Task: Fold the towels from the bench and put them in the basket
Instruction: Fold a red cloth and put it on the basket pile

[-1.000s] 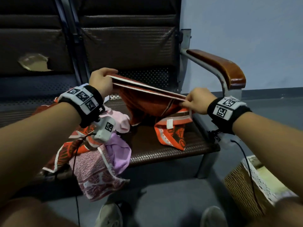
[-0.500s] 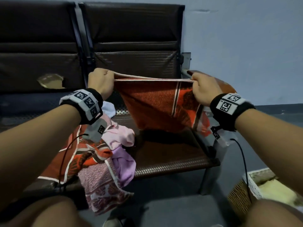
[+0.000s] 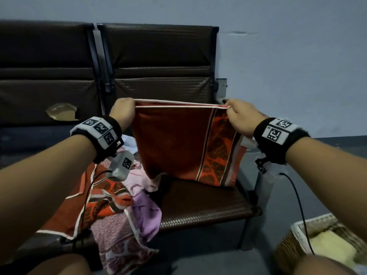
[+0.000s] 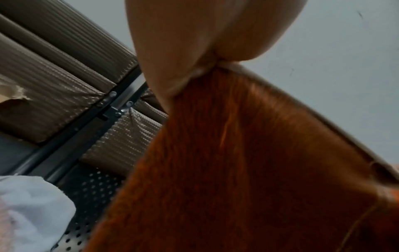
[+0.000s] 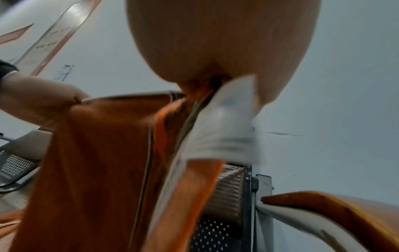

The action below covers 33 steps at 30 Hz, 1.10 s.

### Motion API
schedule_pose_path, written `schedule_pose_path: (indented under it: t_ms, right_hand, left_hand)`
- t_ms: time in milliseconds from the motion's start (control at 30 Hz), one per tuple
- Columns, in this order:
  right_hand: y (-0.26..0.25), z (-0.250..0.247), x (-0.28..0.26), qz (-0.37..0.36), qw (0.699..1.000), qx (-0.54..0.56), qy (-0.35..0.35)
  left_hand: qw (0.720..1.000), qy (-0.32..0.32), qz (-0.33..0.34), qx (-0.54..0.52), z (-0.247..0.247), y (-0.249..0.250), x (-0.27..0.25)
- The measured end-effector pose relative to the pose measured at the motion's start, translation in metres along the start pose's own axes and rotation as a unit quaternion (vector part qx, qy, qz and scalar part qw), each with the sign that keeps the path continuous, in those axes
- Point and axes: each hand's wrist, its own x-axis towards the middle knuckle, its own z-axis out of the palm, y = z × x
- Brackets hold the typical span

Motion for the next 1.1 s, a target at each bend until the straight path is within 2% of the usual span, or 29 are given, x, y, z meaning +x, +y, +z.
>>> schedule_pose_path:
  t_ms: [67,167,267,333,467,567,700,767,833,900,933,967,1033,1100]
  right_hand:
    - [-0.002,-0.006,0.002,0.015,1.0,-0.009,0.026]
    - [0.002,-0.015,0.005,0.04,0.999,0.024,0.021]
    - [0.01,-0.016,0.008,0.072,0.991,0.109,-0.001]
    - [0.012,-0.014,0.009,0.107,0.982,0.153,-0.014]
    - [0.012,-0.007,0.012,0.194,0.962,0.193,0.002]
    - [0.003,-0.003,0.016,0.262,0.927,0.266,0.009]
    - [-0.018,0.01,0.014,0.31,0.849,0.426,-0.034]
    - [-0.031,0.014,0.013,0.315,0.825,0.466,-0.056]
    - [-0.041,0.016,0.013,0.299,0.808,0.504,-0.059]
    - [-0.048,0.012,0.011,0.277,0.781,0.551,-0.101]
    - [-0.05,0.011,0.009,0.269,0.778,0.552,-0.128]
    - [-0.05,0.01,0.007,0.261,0.789,0.537,-0.145]
    - [-0.047,0.01,0.002,0.245,0.826,0.485,-0.152]
    - [-0.042,0.011,-0.001,0.236,0.852,0.443,-0.15]
  left_hand:
    - [0.995,-0.053,-0.024,-0.076,0.002,0.007,0.0]
    - [0.969,-0.16,-0.042,-0.183,0.001,0.012,-0.001]
    - [0.965,-0.206,-0.002,-0.164,0.007,0.009,-0.002]
    - [0.971,-0.192,-0.003,-0.14,0.015,0.007,-0.004]
    - [0.983,-0.094,-0.041,-0.149,0.032,0.007,0.001]
    - [0.985,-0.028,-0.062,-0.156,0.047,0.014,-0.001]
    - [0.976,-0.015,-0.052,-0.21,0.069,0.038,-0.023]
    - [0.963,-0.05,-0.028,-0.263,0.08,0.055,-0.044]
    - [0.946,-0.116,0.0,-0.303,0.091,0.068,-0.07]
    - [0.945,-0.163,0.044,-0.281,0.099,0.075,-0.094]
    - [0.951,-0.176,0.069,-0.247,0.101,0.075,-0.101]
    - [0.956,-0.185,0.085,-0.213,0.101,0.076,-0.105]
    - [0.954,-0.202,0.064,-0.211,0.095,0.076,-0.103]
    - [0.955,-0.176,0.032,-0.237,0.087,0.074,-0.093]
